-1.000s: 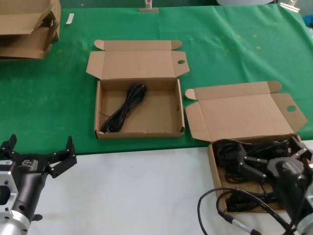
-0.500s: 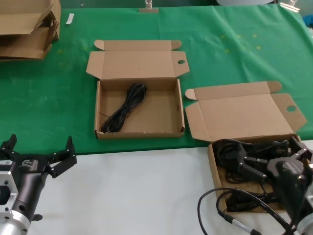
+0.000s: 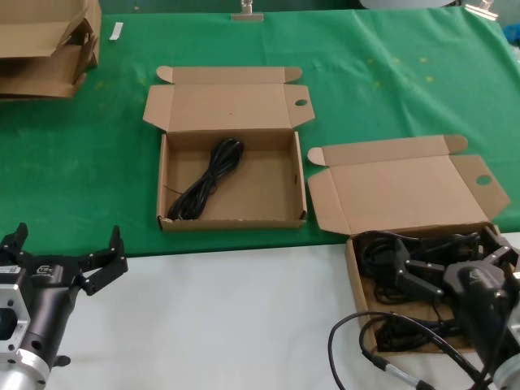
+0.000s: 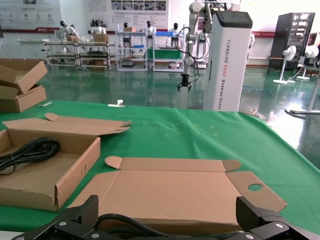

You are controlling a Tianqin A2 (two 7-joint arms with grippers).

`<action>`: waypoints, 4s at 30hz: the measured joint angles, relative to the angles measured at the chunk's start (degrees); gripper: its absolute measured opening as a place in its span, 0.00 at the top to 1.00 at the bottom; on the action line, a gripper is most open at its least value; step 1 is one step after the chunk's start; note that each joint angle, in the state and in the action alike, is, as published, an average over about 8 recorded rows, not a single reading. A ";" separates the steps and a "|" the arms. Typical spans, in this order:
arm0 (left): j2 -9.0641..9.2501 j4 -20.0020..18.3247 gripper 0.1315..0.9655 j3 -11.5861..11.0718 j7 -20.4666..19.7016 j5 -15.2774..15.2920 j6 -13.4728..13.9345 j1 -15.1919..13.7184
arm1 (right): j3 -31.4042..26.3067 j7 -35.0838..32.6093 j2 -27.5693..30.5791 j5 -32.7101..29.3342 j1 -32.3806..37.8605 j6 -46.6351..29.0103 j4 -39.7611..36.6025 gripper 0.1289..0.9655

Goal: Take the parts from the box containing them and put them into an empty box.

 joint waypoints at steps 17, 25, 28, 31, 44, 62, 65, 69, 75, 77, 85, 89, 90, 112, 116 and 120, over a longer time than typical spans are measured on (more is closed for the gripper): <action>0.00 0.00 0.00 0.00 0.00 0.00 0.00 0.00 | 0.00 0.00 0.00 0.00 0.00 0.00 0.00 0.00; 0.00 0.00 0.00 0.00 0.00 0.00 0.00 0.00 | 0.00 0.00 0.00 0.00 0.00 0.00 0.00 0.00; 0.00 0.00 0.00 0.00 0.00 0.00 0.00 0.00 | 0.00 0.00 0.00 0.00 0.00 0.00 0.00 0.00; 0.00 0.00 0.00 0.00 0.00 0.00 0.00 0.00 | 0.00 0.00 0.00 0.00 0.00 0.00 0.00 0.00; 0.00 0.00 0.00 0.00 0.00 0.00 0.00 0.00 | 0.00 0.00 0.00 0.00 0.00 0.00 0.00 0.00; 0.00 0.00 0.00 0.00 0.00 0.00 0.00 0.00 | 0.00 0.00 0.00 0.00 0.00 0.00 0.00 0.00; 0.00 0.00 0.00 0.00 0.00 0.00 0.00 0.00 | 0.00 0.00 0.00 0.00 0.00 0.00 0.00 0.00; 0.00 0.00 0.00 0.00 0.00 0.00 0.00 0.00 | 0.00 0.00 0.00 0.00 0.00 0.00 0.00 0.00; 0.00 0.00 0.00 0.00 0.00 0.00 0.00 0.00 | 0.00 0.00 0.00 0.00 0.00 0.00 0.00 0.00; 0.00 0.00 0.00 0.00 0.00 0.00 0.00 0.00 | 0.00 0.00 0.00 0.00 0.00 0.00 0.00 0.00; 0.00 0.00 0.00 0.00 0.00 0.00 0.00 0.00 | 0.00 0.00 0.00 0.00 0.00 0.00 0.00 0.00; 0.00 0.00 0.00 0.00 0.00 0.00 0.00 0.00 | 0.00 0.00 0.00 0.00 0.00 0.00 0.00 0.00; 0.00 0.00 0.00 0.00 0.00 0.00 0.00 0.00 | 0.00 0.00 0.00 0.00 0.00 0.00 0.00 0.00; 0.00 0.00 0.00 0.00 0.00 0.00 0.00 0.00 | 0.00 0.00 0.00 0.00 0.00 0.00 0.00 0.00; 0.00 0.00 0.00 0.00 0.00 0.00 0.00 0.00 | 0.00 0.00 0.00 0.00 0.00 0.00 0.00 0.00; 0.00 0.00 0.00 0.00 0.00 0.00 0.00 0.00 | 0.00 0.00 0.00 0.00 0.00 0.00 0.00 0.00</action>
